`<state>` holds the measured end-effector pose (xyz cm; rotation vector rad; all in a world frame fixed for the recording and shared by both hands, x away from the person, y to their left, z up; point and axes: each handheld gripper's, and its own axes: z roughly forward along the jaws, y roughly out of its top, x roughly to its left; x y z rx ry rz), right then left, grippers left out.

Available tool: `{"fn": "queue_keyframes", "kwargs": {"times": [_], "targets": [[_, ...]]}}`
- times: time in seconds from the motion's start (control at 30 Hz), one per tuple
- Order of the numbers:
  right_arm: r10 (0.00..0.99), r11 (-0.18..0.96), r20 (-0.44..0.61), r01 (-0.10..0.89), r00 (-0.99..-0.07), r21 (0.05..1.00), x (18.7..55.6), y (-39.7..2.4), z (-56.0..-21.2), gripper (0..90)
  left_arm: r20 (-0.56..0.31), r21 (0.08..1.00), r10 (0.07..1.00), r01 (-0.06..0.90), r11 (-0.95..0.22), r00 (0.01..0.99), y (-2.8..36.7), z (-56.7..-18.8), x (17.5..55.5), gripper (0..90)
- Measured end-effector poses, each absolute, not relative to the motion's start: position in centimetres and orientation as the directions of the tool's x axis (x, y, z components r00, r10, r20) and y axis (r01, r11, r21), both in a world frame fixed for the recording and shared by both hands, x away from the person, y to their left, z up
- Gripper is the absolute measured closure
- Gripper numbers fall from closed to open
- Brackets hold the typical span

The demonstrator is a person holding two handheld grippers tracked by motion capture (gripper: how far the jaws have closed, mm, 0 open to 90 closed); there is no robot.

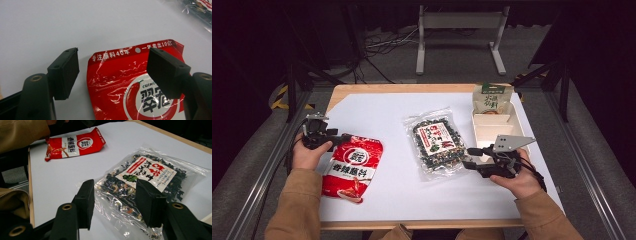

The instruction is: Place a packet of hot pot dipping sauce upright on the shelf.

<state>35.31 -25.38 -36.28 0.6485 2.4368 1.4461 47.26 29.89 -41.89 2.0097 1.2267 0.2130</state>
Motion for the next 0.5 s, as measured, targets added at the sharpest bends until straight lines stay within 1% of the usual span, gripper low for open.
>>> {"fn": "queue_keyframes", "kwargs": {"times": [0.5], "targets": [[0.487,0.413,0.024,0.255,-0.873,0.874,34.6,-25.9,-36.8,48.4,-0.248,0.665,0.801,0.697,-0.269,0.545,29.9,-43.6,48.6,26.4]]}}
